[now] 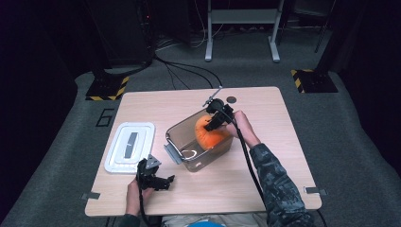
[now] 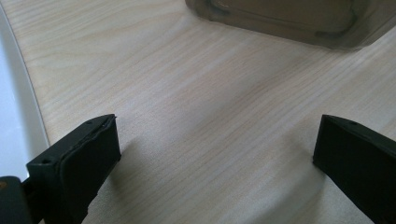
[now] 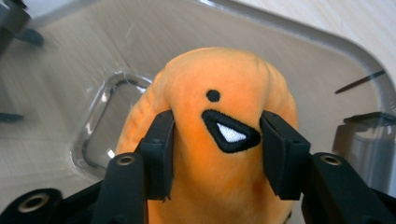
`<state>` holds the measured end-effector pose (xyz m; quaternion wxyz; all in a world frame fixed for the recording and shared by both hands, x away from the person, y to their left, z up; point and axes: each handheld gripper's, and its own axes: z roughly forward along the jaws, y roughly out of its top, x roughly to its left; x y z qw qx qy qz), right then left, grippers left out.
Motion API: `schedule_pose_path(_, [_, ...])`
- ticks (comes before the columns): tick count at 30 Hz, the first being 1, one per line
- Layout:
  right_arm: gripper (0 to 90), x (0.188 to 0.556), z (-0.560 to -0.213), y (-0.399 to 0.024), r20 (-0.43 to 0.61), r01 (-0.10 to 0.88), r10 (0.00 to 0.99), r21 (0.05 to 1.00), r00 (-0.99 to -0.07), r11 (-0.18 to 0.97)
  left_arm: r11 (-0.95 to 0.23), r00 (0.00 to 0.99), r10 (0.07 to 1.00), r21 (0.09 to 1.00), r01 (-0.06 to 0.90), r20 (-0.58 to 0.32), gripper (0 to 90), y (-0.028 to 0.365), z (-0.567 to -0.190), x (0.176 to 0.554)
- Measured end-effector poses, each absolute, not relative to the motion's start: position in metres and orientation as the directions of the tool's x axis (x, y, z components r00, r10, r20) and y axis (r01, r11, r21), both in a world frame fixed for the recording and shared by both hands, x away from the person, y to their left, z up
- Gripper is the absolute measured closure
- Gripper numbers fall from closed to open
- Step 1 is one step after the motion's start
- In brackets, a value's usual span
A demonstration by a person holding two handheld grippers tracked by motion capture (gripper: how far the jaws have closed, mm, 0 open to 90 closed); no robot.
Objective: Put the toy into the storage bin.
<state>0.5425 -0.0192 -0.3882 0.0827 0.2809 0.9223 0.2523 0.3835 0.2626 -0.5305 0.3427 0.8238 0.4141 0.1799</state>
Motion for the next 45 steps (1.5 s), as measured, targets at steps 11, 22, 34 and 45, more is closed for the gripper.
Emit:
schedule_pose_path(11, [44.8, 0.546, -0.396, -0.02, 0.009, 0.513, 0.579, 0.476, -0.815, 0.714, -0.422, 0.592, 0.806, 0.713, 0.56, 0.012, 0.1, 0.263, -0.531, 0.384])
schedule_pose_path(22, [35.8, 0.547, -0.394, -0.024, 0.012, 0.536, 0.603, 0.474, -0.797, 0.699, -0.423, 0.593, 0.805, 0.713, 0.559, 0.012, 0.1, 0.263, -0.531, 0.384])
schedule_pose_path(34, [15.9, 0.539, -0.378, -0.038, 0.045, 0.518, 0.604, 0.566, -0.796, 0.641, -0.423, 0.593, 0.805, 0.713, 0.56, 0.012, 0.1, 0.263, -0.53, 0.384])
schedule_pose_path(45, [6.9, 0.518, -0.363, -0.061, 0.035, 0.481, 0.601, 0.638, -0.798, 0.601, -0.422, 0.593, 0.805, 0.713, 0.56, 0.012, 0.1, 0.263, -0.53, 0.384])
